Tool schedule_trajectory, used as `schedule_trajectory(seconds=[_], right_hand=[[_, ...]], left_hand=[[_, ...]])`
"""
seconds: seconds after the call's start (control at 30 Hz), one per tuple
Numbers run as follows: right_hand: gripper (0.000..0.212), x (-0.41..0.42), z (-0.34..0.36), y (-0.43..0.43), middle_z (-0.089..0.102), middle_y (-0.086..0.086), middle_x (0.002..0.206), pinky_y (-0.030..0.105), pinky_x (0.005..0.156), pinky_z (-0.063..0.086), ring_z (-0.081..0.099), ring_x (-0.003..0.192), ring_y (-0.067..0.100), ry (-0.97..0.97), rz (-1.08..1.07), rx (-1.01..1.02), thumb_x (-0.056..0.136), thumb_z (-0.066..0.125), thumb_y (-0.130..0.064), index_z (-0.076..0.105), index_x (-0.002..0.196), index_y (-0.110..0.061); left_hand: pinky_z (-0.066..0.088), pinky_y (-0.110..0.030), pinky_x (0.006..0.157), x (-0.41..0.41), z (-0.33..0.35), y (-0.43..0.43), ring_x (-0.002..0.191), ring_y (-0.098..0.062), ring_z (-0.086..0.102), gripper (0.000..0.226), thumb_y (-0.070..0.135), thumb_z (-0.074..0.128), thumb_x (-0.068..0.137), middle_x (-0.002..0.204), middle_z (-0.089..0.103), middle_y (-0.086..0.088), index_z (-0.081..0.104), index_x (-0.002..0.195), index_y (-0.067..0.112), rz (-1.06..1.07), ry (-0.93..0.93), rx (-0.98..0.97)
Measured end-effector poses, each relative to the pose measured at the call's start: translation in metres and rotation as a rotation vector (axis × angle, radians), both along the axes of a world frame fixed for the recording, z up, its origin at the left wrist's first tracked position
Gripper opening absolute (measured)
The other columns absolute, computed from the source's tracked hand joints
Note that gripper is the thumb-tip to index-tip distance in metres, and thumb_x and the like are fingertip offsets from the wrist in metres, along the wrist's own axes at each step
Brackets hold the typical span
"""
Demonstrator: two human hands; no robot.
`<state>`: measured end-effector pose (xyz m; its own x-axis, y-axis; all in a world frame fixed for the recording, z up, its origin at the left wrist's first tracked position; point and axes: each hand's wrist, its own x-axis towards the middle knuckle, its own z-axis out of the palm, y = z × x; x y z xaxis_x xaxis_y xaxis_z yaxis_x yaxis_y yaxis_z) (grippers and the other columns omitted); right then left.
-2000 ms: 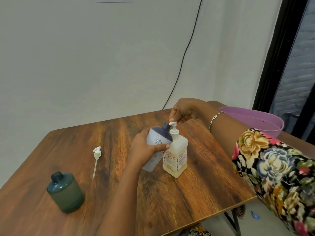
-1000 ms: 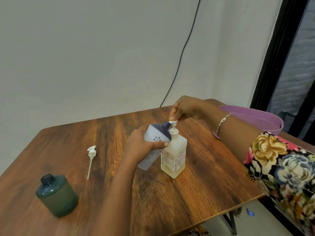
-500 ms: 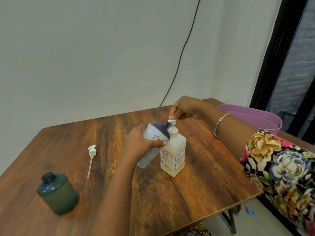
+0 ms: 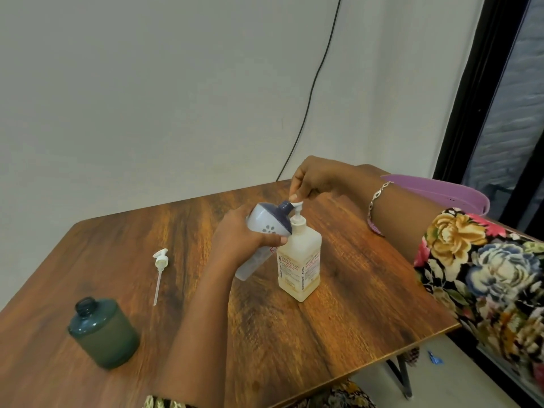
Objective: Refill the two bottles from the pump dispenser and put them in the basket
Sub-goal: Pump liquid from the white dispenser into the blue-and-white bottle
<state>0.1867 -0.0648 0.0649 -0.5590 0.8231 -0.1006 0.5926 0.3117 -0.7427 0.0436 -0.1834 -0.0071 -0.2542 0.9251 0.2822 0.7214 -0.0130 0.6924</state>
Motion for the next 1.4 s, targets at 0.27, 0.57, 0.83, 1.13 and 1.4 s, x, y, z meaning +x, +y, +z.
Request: schedule_trajectory(seconds=[0.27, 0.57, 0.83, 1.13, 1.4], right_hand=[[0.013, 0.0, -0.017, -0.001, 0.057, 0.006, 0.069, 0.02, 0.052, 0.037, 0.041, 0.059, 0.012, -0.078, -0.021, -0.037, 0.081, 0.063, 0.002, 0.062, 0.07, -0.005], [0.014, 0.004, -0.008, 0.001, 0.057, 0.008, 0.07, 0.019, 0.053, 0.04, 0.046, 0.062, 0.012, 0.064, -0.042, -0.089, 0.08, 0.061, 0.007, 0.062, 0.071, -0.004], [0.012, 0.004, -0.018, 0.0, 0.056, 0.007, 0.065, 0.019, 0.049, 0.036, 0.042, 0.056, 0.011, -0.009, -0.043, -0.083, 0.081, 0.063, 0.005, 0.063, 0.072, -0.004], [0.015, -0.004, -0.007, 0.0, 0.048, 0.008, 0.065, 0.022, 0.051, 0.032, 0.037, 0.056, 0.013, -0.106, -0.041, -0.006, 0.082, 0.062, 0.003, 0.058, 0.069, -0.003], [0.016, -0.003, -0.014, -0.003, 0.053, 0.006, 0.067, 0.02, 0.051, 0.037, 0.042, 0.058, 0.012, -0.043, -0.088, 0.053, 0.082, 0.064, -0.001, 0.059, 0.068, -0.006]], left_hand=[[0.045, -0.029, 0.067, -0.002, -0.01, 0.004, 0.086, -0.018, 0.053, 0.054, 0.042, 0.081, 0.059, 0.102, 0.056, -0.003, 0.05, 0.1, 0.027, -0.006, 0.039, -0.044], [0.044, -0.026, 0.063, -0.003, -0.001, 0.004, 0.082, -0.014, 0.055, 0.051, 0.037, 0.083, 0.059, 0.094, 0.059, 0.003, 0.057, 0.1, 0.025, -0.025, -0.057, 0.0], [0.045, -0.031, 0.071, -0.004, -0.006, 0.006, 0.09, -0.017, 0.053, 0.069, 0.038, 0.084, 0.057, 0.103, 0.057, 0.001, 0.057, 0.117, 0.017, 0.006, 0.007, -0.026], [0.046, -0.029, 0.066, -0.003, -0.002, 0.005, 0.084, -0.015, 0.054, 0.061, 0.037, 0.083, 0.059, 0.099, 0.058, 0.002, 0.059, 0.112, 0.019, 0.014, -0.002, 0.007], [0.042, -0.029, 0.066, -0.003, -0.008, 0.008, 0.089, -0.019, 0.055, 0.065, 0.041, 0.082, 0.057, 0.106, 0.059, -0.004, 0.058, 0.113, 0.018, 0.023, 0.005, -0.011]])
